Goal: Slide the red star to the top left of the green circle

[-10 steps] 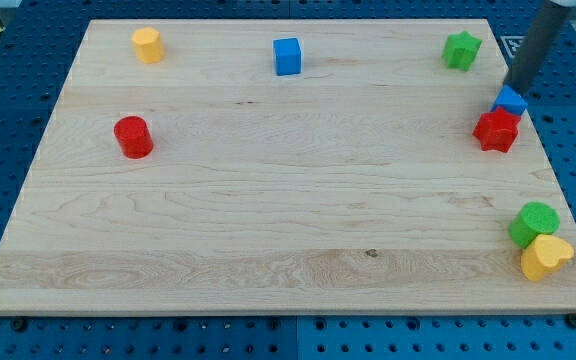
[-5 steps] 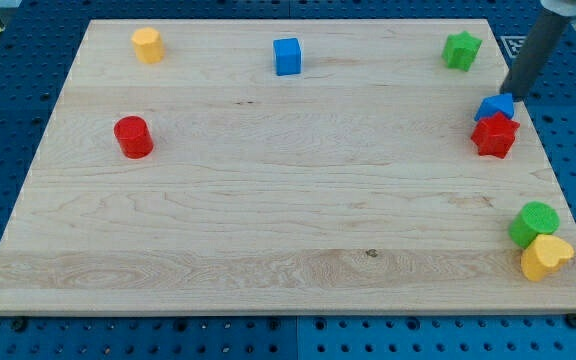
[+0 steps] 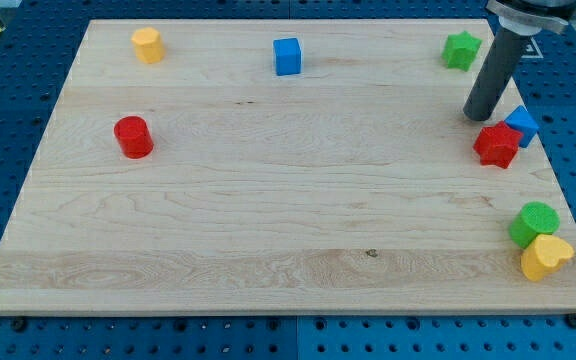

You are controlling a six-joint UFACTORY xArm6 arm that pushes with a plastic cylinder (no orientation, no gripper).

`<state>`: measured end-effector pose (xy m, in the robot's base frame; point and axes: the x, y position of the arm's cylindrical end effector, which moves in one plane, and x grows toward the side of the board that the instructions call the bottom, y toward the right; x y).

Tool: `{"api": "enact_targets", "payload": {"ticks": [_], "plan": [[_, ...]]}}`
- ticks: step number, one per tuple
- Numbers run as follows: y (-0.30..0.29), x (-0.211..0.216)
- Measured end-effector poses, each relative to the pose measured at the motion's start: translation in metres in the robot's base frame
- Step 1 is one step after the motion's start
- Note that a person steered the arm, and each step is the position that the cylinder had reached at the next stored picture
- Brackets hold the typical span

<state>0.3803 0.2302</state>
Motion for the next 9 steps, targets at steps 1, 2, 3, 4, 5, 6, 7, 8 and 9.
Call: {"api": "enact_targets", "payload": {"ticks": [1,2,3,4,5,6,7,8,9], "plan": [[0.0,0.02],[-0.006,0.068],[-0.01,0.104],[-0.01,0.106],[-0.008,0.115],[-0.019,0.107],[-0.034,0.084],[-0.024,0.075],[0.002,0.075]]}}
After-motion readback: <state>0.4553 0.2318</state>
